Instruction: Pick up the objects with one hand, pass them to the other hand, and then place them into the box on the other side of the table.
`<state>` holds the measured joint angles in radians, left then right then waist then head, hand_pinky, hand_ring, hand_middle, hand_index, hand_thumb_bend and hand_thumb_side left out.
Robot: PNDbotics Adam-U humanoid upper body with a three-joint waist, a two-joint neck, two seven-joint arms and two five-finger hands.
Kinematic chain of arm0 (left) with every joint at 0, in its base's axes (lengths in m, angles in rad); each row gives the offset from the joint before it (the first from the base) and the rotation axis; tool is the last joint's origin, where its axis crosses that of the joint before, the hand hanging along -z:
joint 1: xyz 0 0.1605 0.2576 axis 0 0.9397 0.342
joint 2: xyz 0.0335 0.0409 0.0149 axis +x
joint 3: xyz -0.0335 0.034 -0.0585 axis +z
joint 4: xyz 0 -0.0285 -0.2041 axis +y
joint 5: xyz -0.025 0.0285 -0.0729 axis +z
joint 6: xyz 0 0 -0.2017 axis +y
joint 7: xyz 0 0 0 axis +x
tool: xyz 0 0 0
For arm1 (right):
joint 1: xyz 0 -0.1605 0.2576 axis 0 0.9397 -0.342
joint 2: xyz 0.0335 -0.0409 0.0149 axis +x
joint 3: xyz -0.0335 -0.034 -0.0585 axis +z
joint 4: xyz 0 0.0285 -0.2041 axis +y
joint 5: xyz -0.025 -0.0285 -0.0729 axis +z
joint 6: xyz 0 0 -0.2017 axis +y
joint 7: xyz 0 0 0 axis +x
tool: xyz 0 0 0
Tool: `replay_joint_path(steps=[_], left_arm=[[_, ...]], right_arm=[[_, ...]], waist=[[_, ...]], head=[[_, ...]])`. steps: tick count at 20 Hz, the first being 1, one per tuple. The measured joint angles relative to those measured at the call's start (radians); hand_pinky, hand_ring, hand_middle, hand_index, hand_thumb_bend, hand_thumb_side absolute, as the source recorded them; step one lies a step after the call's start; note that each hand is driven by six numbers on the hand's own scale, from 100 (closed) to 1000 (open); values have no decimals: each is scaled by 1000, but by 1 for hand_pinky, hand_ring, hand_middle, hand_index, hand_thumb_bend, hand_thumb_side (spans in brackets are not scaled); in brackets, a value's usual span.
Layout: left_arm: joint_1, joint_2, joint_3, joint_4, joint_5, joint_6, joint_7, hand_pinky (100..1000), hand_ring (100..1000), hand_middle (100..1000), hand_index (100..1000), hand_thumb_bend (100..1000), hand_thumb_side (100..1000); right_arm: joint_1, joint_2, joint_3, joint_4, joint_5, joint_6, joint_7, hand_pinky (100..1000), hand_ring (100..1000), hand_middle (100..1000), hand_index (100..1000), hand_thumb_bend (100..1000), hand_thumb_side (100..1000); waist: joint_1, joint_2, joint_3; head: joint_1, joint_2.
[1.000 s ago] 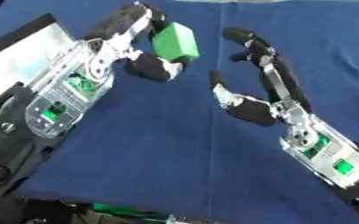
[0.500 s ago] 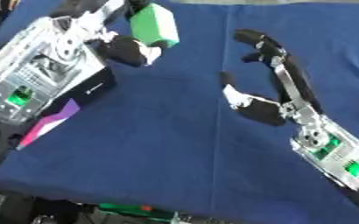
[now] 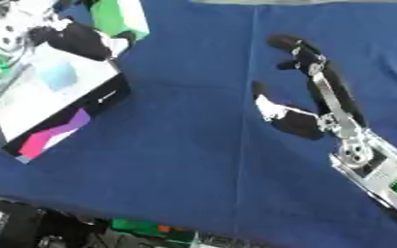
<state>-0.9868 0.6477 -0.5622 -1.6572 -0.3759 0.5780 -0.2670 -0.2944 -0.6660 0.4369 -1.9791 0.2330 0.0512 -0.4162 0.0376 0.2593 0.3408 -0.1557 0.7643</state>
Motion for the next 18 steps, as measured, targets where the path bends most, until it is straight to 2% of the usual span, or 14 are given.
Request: replay_joint_path(steps=[4,6,8,13,18], left_arm=[[37,57,16,-1,17,2,-1,815,667,569,418,100,131],[58,86,25,-3,25,2,-1,818,669,572,421,100,131],[79,116,37,-6,34,1,1,819,672,575,422,100,128],[140,188,65,-6,62,-9,26,818,672,574,423,100,127],[179,229,75,-6,68,-24,50,804,681,580,426,100,114]], right_arm=[[7,0,0,0,11,-7,-6,734,943,840,853,220,279],[13,0,1,0,20,-13,-12,722,917,816,829,253,217],[15,0,1,0,32,-20,-21,719,912,810,822,263,202],[22,2,1,0,54,-23,-71,716,911,809,821,255,193],[22,9,1,0,62,-30,-104,714,907,805,817,259,186]], waist=[[-8,0,-8],[-10,1,-14],[-16,7,-20],[-27,22,-37],[-34,28,-50]], head=[[5,-1],[11,-2],[18,-7],[34,-27],[61,-31]])
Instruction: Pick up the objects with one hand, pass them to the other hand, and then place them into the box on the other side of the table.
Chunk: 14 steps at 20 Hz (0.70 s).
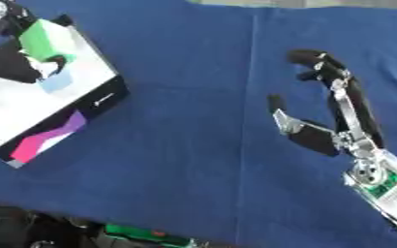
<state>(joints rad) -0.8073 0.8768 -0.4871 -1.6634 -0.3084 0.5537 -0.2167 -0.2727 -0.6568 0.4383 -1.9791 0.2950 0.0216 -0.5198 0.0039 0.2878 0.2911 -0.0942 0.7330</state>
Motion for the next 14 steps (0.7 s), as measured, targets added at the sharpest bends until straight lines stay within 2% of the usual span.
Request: replay_joint_path(steps=[11,13,14], left_arm=[[37,20,1,80,-71,-21,13,792,693,591,459,198,100],[37,20,1,95,-85,-23,15,798,706,609,507,254,100],[38,20,2,104,-93,-23,18,816,739,646,635,349,100]], right_arm=[[0,10,13,0,26,4,0,708,880,773,779,277,177],[0,10,13,0,28,5,1,707,881,773,779,275,178],[0,10,13,0,28,6,1,707,881,773,779,275,178]], waist=[[-7,9,-13],[-8,9,-14],[-8,9,-14]], head=[[50,-18],[53,-18],[54,-18]])
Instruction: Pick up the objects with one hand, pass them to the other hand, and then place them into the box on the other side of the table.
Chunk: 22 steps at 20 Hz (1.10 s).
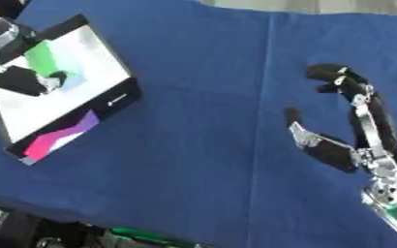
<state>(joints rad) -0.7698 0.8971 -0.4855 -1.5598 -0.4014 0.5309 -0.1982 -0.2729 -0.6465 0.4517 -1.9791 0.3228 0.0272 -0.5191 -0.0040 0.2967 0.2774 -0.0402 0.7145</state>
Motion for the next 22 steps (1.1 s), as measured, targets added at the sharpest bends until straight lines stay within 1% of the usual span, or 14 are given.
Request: replay_joint_path(steps=[1,2,3,4,5,6,8,11,15,17,21,22], left_arm=[[0,0,0,8,-9,1,3,823,754,663,693,383,100],[0,0,1,15,-17,0,4,838,777,688,770,455,100],[0,0,1,21,-27,-1,6,847,785,698,788,494,144],[0,0,1,27,-38,-2,7,854,794,708,803,559,205],[0,0,2,32,-49,-4,8,855,796,711,808,584,223],[0,0,2,37,-62,-5,10,856,801,717,813,643,268],[0,0,3,46,-84,-9,12,856,802,719,815,680,301],[0,-1,7,56,-106,-15,12,853,803,719,815,705,311],[0,-1,9,58,-126,-23,7,853,804,720,822,749,363],[0,-1,10,58,-132,-26,5,851,804,721,819,760,373],[0,-1,11,58,-140,-31,2,848,803,719,813,742,351],[0,-1,11,58,-141,-32,1,850,800,714,807,696,338]], right_arm=[[0,0,0,0,0,0,0,707,881,774,779,275,178],[0,0,0,0,0,0,0,707,881,774,778,275,178],[0,0,1,0,0,0,0,708,881,774,779,275,179],[0,0,2,0,0,0,0,708,881,774,778,274,180],[0,0,3,0,0,0,0,708,882,774,778,274,180],[0,0,4,0,0,0,0,708,882,775,779,273,180],[0,0,4,0,0,0,0,709,882,775,778,274,178],[0,0,4,0,0,-1,0,709,882,775,778,276,177],[1,0,4,0,0,-3,-1,710,883,776,777,275,178],[1,0,4,0,0,-3,-2,710,883,776,777,275,178],[1,0,4,0,0,-4,-2,711,884,776,777,275,179],[1,0,4,0,0,-4,-2,711,883,776,777,274,178]], waist=[[0,0,0],[0,0,0],[0,0,0],[0,0,0],[0,0,0],[0,0,0],[0,0,0],[-2,0,0],[-3,0,0],[-3,0,-2],[-3,0,-3],[-2,0,-3]], head=[[1,0],[3,0],[3,0],[4,0],[4,0],[4,0],[4,0],[4,0],[4,4],[4,5],[3,5],[3,5]])
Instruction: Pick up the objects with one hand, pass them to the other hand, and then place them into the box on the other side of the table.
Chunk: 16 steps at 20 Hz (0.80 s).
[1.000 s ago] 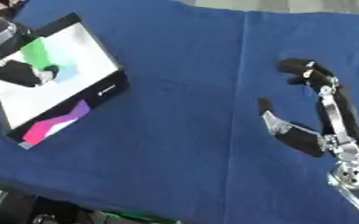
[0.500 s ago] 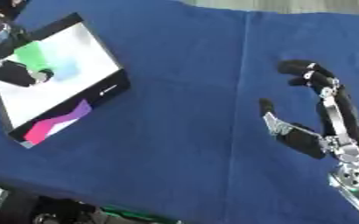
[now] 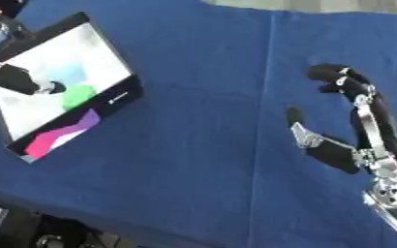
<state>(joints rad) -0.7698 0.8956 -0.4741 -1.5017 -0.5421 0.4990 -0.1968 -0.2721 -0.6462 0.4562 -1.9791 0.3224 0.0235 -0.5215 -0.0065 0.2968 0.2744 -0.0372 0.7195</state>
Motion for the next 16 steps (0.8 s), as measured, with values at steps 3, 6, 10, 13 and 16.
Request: replay_joint_path(steps=[3,6,10,13,16], left_arm=[[0,-1,11,-8,4,5,10,879,783,687,747,440,306],[1,-5,75,-78,65,36,55,902,756,642,731,169,316],[22,-3,182,-217,219,97,142,917,721,597,711,100,400],[34,0,245,-298,336,123,208,921,704,581,703,100,455],[48,1,284,-360,433,132,266,928,706,585,703,100,479]], right_arm=[[1,0,0,0,0,-1,-1,710,884,777,780,273,175],[14,7,-7,0,5,-9,-9,713,890,783,789,271,181],[35,7,-46,0,8,-34,-35,724,911,803,815,259,208],[46,-3,-88,0,-7,-45,-47,727,921,812,829,249,227],[57,-20,-126,0,-33,-61,-39,731,933,825,841,245,244]], waist=[[0,0,-1],[-7,0,-3],[-13,0,-14],[-16,-1,-21],[-19,-3,-31]], head=[[-7,0],[-44,10],[-101,18],[-140,18],[-165,17]])
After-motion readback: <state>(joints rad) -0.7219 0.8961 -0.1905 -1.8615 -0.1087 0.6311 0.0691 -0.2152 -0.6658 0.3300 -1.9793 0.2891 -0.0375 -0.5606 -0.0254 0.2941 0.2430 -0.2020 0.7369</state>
